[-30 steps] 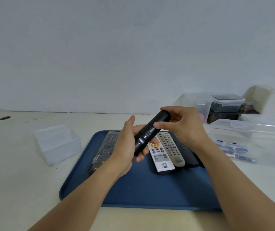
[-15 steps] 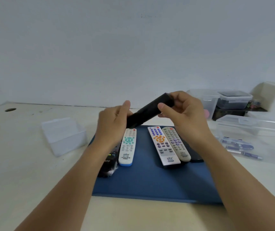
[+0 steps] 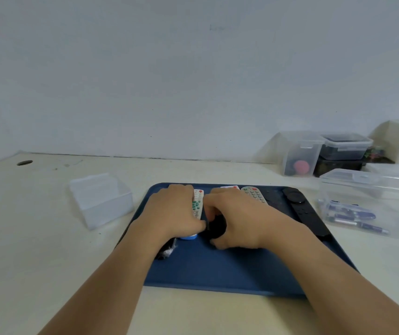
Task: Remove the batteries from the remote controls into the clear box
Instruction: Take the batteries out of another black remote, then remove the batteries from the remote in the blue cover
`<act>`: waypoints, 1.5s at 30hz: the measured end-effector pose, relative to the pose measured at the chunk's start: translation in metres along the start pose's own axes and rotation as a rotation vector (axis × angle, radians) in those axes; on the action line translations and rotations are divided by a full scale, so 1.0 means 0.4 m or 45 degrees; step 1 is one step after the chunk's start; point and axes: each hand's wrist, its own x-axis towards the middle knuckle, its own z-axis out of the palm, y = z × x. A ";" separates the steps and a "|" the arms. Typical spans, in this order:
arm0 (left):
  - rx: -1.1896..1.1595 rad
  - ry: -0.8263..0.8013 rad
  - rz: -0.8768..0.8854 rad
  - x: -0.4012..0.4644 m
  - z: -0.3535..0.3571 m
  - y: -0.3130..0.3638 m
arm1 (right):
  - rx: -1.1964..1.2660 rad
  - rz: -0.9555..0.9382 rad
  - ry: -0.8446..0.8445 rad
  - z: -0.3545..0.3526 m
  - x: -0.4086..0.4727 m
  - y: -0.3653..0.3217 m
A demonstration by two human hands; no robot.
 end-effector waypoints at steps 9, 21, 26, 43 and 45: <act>0.120 0.114 -0.018 0.011 -0.002 0.024 | 0.265 0.099 -0.062 0.014 0.007 0.015; -1.023 0.296 -0.309 0.027 -0.031 0.021 | 0.940 0.346 0.590 -0.041 0.005 0.056; -2.010 -0.233 -0.117 -0.001 -0.038 0.088 | 1.638 0.471 0.551 -0.049 0.019 0.048; -1.865 -0.151 -0.221 0.000 -0.010 0.120 | 1.573 0.512 0.587 -0.035 0.018 0.057; -1.862 -0.167 -0.294 0.000 -0.016 0.115 | 1.567 0.500 0.584 -0.034 0.019 0.052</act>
